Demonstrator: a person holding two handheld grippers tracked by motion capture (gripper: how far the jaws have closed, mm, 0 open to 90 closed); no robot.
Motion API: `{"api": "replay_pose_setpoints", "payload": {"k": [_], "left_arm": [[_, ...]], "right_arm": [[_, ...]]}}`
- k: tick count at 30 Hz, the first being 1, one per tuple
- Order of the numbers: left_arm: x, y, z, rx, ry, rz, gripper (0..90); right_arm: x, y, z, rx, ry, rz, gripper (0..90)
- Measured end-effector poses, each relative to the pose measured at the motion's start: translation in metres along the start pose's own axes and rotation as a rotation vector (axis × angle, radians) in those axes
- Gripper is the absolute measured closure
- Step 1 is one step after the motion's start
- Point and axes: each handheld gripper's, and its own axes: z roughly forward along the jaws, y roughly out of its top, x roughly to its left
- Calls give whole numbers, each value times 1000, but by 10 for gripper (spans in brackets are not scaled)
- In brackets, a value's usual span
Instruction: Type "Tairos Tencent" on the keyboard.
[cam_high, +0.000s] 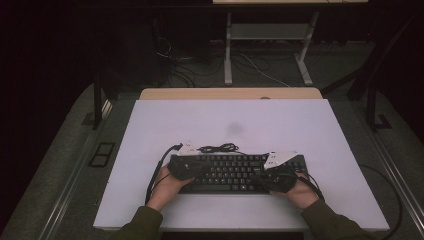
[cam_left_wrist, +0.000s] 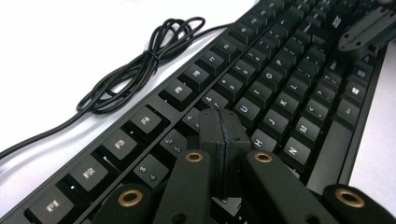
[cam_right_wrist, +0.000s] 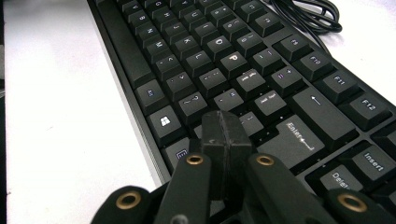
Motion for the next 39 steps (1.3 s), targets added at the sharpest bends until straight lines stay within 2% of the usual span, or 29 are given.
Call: {"api": "replay_pose_setpoints", "payload": {"k": [5, 6, 13, 15, 16, 17, 25, 34, 36, 39], "left_arm": [[-1, -1, 1, 9, 0, -2, 885], [-1, -1, 2, 19, 4, 11, 885], [-1, -2, 1, 14, 4, 8, 885], [-1, -2, 0, 6, 2, 4, 884], [-1, -2, 0, -11, -2, -11, 884], [-1, -1, -2, -11, -3, -5, 883], [-1, -1, -10, -56, -3, -29, 819], [-1, -4, -18, -82, -3, -35, 651], [-1, -5, -19, -82, -1, -41, 576], [-1, -7, -21, -85, 12, -57, 405]], "right_arm": [[0, 0, 0, -1, 2, 2, 897], [0, 0, 0, -1, 1, 1, 897], [0, 0, 0, 0, 0, 0, 897], [0, 0, 0, 0, -1, 0, 897], [0, 0, 0, 0, -1, 0, 897], [0, 0, 0, -1, -2, -1, 897], [0, 0, 0, -1, -1, 2, 897], [0, 0, 0, 1, 2, 2, 897], [0, 0, 0, 0, 2, 2, 897], [0, 0, 0, 1, 0, -1, 897]]}}
